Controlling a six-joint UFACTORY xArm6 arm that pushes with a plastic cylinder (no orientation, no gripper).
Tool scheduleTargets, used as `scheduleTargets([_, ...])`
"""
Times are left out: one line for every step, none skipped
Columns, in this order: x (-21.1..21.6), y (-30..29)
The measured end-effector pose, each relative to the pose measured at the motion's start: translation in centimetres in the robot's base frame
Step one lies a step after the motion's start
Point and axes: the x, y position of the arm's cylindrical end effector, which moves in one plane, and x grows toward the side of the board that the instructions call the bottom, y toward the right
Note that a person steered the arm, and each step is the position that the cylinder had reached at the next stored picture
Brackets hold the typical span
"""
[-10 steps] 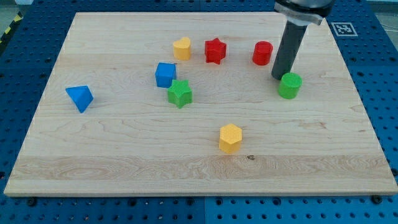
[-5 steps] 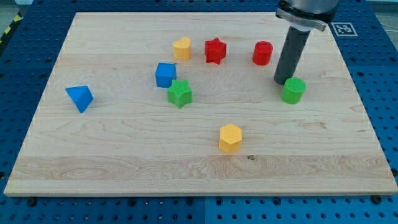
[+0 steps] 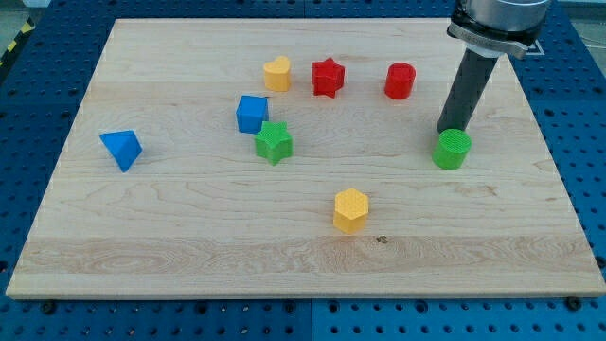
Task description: Move green circle parallel to the right of the green star
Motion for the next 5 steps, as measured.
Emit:
scheduleTargets([0.0, 0.8])
scheduleTargets([0.0, 1.6])
scheduleTargets([0.0, 2.6])
scheduleTargets([1.3, 2.7])
scheduleTargets([3.2, 2.7])
